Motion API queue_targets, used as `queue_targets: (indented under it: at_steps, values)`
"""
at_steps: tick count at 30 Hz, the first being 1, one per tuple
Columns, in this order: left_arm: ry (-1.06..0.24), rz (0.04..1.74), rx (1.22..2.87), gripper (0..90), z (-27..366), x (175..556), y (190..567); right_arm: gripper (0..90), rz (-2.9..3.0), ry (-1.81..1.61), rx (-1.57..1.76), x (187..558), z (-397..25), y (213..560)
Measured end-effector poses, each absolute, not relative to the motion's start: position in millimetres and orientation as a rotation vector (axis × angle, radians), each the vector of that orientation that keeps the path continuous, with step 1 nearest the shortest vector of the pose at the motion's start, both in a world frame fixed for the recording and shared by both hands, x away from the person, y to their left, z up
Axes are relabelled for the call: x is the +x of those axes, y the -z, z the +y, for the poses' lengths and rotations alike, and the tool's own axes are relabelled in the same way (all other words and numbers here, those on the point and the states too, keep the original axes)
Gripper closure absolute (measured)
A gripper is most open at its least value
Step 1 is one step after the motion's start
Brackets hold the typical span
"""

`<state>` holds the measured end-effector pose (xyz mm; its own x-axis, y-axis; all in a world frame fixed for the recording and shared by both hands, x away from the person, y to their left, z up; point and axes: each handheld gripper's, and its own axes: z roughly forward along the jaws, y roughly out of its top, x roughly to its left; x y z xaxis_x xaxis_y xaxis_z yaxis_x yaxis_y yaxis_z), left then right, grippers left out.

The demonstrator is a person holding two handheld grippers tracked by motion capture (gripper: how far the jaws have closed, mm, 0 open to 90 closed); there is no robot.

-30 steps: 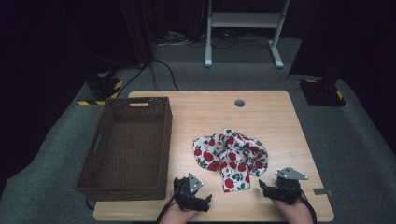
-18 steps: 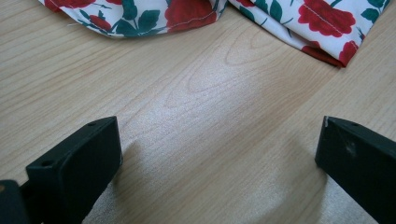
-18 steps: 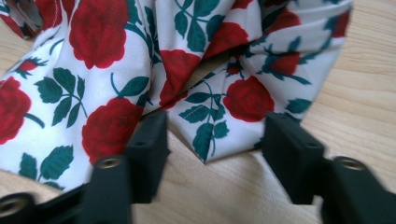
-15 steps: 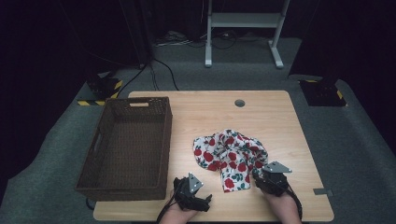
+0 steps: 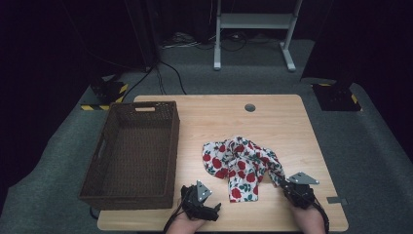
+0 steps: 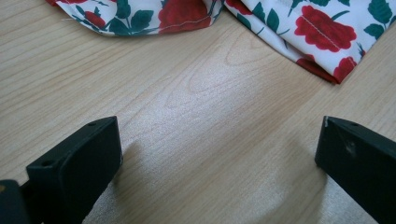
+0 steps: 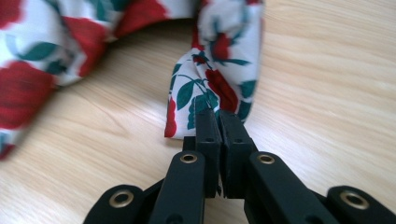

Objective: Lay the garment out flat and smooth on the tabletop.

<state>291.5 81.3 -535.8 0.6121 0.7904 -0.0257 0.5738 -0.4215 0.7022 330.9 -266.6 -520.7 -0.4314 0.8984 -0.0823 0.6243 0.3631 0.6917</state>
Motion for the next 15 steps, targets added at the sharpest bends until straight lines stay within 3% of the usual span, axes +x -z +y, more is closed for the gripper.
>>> queue_targets:
  at_steps: [10,15]
  values:
    - [-0.407,1.068,2.149,0.7,81.3,291.6,535.8,86.8,2.082,-0.773,1.396,315.3,-308.1,520.8]
    - [-0.408,1.053,2.144,2.4,81.7,290.5,535.3,76.5,2.042,-0.798,1.397,304.1,-314.5,516.9]
